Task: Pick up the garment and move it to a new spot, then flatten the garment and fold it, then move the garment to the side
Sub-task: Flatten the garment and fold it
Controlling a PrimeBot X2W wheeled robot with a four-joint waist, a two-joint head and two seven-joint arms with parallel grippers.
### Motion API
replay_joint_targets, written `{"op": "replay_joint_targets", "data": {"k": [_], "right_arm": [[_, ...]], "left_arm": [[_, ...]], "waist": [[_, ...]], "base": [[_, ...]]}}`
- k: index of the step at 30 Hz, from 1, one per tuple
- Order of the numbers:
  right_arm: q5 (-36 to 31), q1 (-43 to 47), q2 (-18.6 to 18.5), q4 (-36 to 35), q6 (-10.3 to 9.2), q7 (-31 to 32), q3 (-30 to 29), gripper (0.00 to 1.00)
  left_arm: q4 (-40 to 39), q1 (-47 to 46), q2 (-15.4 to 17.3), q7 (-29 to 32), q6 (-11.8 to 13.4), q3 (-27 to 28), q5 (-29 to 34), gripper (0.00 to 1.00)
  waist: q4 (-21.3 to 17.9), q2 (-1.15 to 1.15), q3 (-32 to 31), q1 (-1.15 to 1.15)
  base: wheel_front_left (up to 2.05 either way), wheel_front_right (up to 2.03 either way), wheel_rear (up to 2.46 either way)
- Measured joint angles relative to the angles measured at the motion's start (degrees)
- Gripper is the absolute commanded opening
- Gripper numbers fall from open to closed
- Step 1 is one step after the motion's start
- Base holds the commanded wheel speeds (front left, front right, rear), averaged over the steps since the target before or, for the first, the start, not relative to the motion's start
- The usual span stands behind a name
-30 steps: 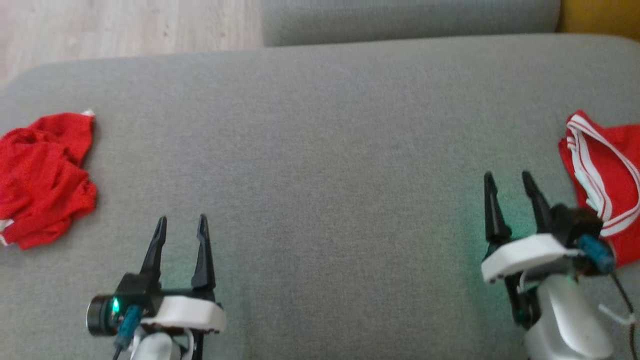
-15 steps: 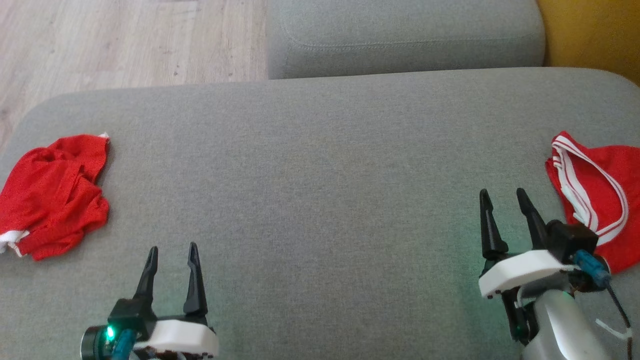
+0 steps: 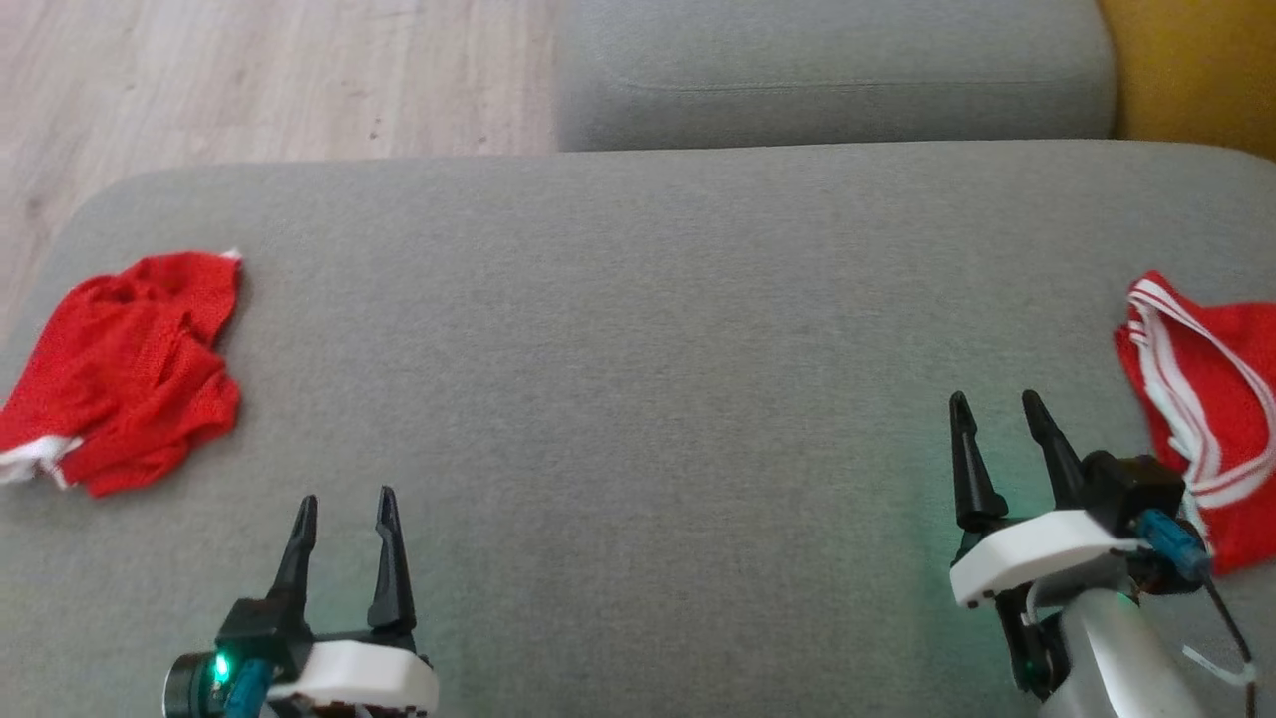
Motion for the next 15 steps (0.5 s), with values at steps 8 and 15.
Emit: {"op": "replay_joint_targets", "data": {"k": [8, 15], "right_arm": [[0.00, 0.07, 0.00, 0.03, 0.00, 0.00, 1.18, 1.00], [0.02, 0.06, 0.00, 0.29, 0.00, 0.00, 4.07, 1.00]], "left_arm": [[0.05, 0.02, -0.02, 0.00, 0.97, 0.09, -0.88, 1.00], [0.10, 0.81, -0.01, 0.00, 1.26, 2.12, -0.89, 1.00]], "waist": [[7.11, 0.00, 1.08, 0.00], [16.01, 0.00, 1.92, 0.00]], "base": [[0.00, 0.00, 0.00], [0.00, 0.00, 0.00]]}}
